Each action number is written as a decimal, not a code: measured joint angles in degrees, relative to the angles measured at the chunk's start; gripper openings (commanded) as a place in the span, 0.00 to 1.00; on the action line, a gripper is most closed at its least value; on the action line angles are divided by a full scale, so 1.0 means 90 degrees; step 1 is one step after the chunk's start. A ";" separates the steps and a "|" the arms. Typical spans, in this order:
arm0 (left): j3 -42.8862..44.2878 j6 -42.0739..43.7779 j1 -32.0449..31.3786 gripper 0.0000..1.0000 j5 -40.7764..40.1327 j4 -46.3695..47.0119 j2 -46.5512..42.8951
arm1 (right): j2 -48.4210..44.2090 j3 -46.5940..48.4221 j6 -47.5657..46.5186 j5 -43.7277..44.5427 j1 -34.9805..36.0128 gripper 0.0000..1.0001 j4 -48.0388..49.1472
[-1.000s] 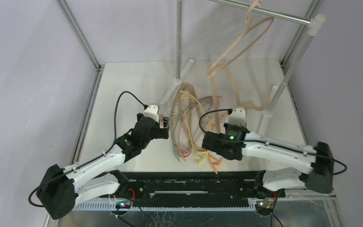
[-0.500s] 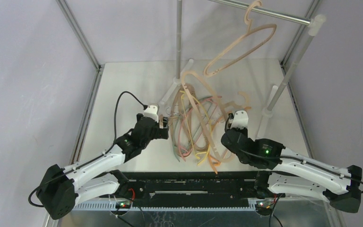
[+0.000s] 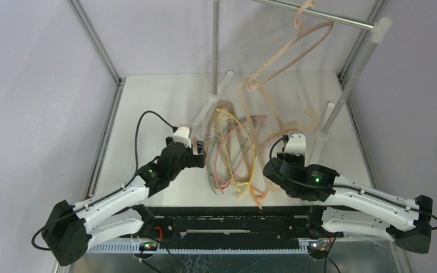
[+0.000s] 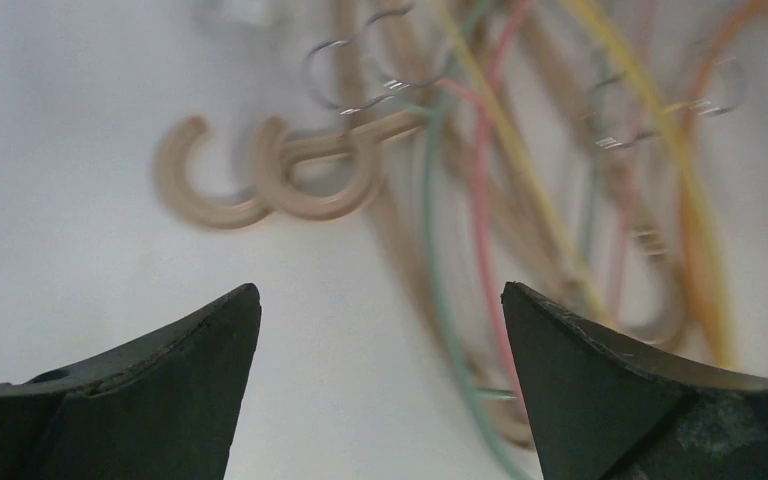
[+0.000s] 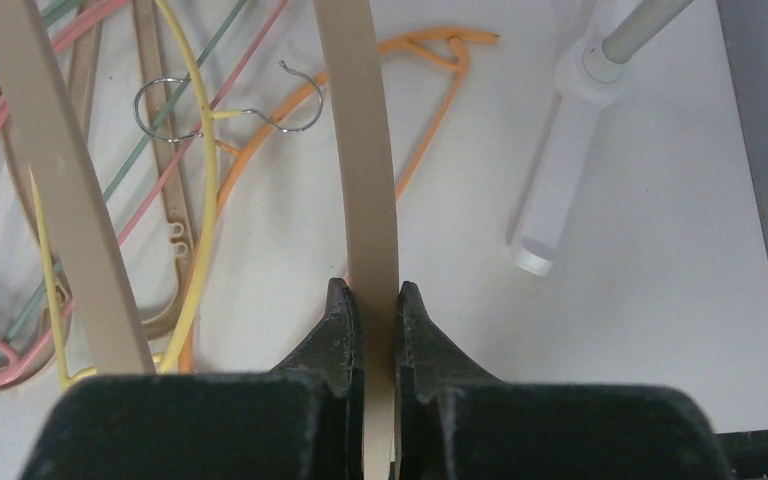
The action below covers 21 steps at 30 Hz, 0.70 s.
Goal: Organize the hangers
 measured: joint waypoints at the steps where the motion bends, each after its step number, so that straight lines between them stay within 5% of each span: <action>1: 0.0000 -0.0015 -0.0012 0.94 0.0012 0.0015 -0.0027 | -0.0010 0.0000 0.0029 0.0022 0.0000 0.00 -0.0007; 9: -0.0549 -0.1171 -0.0651 0.92 0.1090 0.2412 0.0032 | -0.0134 -0.0104 -0.0005 -0.0073 0.0000 0.00 0.0515; 21: -0.0549 -0.1695 -0.1231 0.92 0.1906 0.4250 0.0816 | 0.0211 -0.0410 -0.0357 -0.0403 -0.0005 0.00 0.1693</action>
